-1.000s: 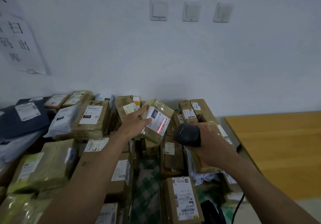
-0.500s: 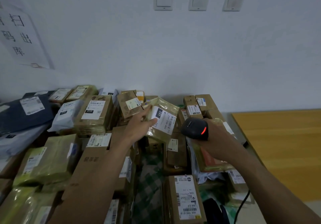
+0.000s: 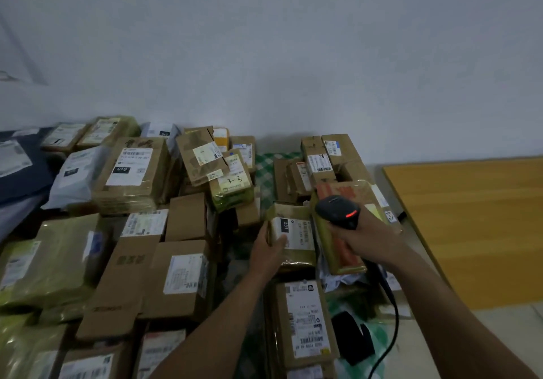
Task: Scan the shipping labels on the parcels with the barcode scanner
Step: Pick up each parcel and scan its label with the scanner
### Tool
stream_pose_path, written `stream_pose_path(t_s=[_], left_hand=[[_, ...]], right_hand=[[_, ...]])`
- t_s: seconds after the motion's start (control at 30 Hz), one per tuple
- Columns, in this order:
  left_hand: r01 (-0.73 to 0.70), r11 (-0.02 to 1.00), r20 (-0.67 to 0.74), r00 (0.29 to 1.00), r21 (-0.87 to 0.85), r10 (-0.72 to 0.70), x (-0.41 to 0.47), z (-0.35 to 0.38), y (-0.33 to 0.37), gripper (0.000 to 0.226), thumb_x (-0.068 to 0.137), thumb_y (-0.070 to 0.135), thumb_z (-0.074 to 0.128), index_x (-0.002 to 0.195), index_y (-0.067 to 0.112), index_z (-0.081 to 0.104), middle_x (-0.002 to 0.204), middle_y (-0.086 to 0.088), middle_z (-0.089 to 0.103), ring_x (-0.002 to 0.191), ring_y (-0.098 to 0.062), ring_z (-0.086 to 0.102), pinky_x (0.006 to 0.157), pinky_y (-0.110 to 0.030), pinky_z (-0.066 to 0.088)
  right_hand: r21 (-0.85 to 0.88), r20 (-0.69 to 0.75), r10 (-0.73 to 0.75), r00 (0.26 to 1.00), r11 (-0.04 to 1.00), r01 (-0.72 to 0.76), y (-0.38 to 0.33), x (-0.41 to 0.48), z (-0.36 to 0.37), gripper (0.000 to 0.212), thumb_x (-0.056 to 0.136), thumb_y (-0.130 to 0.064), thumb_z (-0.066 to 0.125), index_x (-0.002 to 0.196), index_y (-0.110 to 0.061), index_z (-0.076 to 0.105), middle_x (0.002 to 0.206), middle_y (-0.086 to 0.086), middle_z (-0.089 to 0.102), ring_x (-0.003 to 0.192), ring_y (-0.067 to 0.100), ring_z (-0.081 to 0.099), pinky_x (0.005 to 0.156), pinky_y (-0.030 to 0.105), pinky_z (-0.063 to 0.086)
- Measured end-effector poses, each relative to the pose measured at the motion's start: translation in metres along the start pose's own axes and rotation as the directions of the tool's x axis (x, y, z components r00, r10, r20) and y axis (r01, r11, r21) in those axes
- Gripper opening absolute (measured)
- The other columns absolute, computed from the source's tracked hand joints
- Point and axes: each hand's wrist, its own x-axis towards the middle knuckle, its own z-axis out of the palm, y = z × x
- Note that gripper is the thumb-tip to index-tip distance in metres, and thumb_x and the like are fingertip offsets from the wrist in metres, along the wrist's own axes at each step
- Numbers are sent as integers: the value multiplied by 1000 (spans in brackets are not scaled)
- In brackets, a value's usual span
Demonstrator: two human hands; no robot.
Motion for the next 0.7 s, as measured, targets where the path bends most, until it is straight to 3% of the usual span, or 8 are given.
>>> stream_pose_path(t_s=[0.07,0.2,0.3,0.4,0.47,0.53,0.6,0.7], left_hand=[[40,999,35,999,-22,-39,8,4,-9,47,106,28,58,151,32,46,134,1,65,116,-18,66,83,-24,56],[2,1000,38,999,17,-3,17,8,-24,33,105,24,60,138,23,60,122,3,70,108,-15,69,68,-7,52],[-46,993,-97,994,111,56,16,5,-18,26,95,33,75,118,23,67,110,8,69,89,3,62,63,-7,48],[-152,951,-280,932,269,228,14,-9,2,24,89,42,78,100,29,62,106,8,56,93,-8,59,78,-25,52],[-233,913,-365,861,334,354,16,-26,25,25,91,41,74,109,25,65,117,5,54,107,-15,55,89,-34,51],[-271,885,-443,787,378,430,23,-47,54,31,93,40,72,119,26,63,129,4,49,117,-11,45,91,-32,44],[-264,900,-481,774,347,412,35,-70,81,39,94,37,73,127,27,56,139,3,43,125,-9,35,96,-30,40],[-186,920,-543,760,345,357,70,-105,106,60,87,37,79,137,19,51,143,-3,50,137,-23,42,112,-37,39]], right_hand=[[21,-13,9,1000,1000,-9,0,0,3,31,97,-16,72,119,-35,62,91,-23,71,88,-17,64,67,2,43],[43,19,28,999,999,-29,-1,-1,15,34,96,-22,73,128,-31,62,105,-9,75,99,1,69,79,19,51],[49,48,40,998,998,-42,-7,0,24,33,97,-26,72,128,-31,62,83,-16,73,75,-4,67,68,24,50],[36,46,-9,999,999,7,-18,3,29,31,97,-28,72,126,-33,62,86,-11,74,77,3,70,69,30,58],[26,49,-14,999,1000,13,-29,8,29,30,98,-30,71,125,-33,59,84,-8,73,70,5,71,59,20,54],[23,55,-36,998,999,34,-43,15,27,32,98,-33,71,127,-34,57,84,-7,72,65,6,71,56,17,51],[33,46,-79,996,996,77,-59,23,26,28,97,-32,72,123,-34,60,84,-4,72,64,7,70,58,20,53],[27,37,-136,990,990,135,-84,38,24,23,96,-32,73,114,-37,59,83,-4,71,65,5,69,59,22,54]])
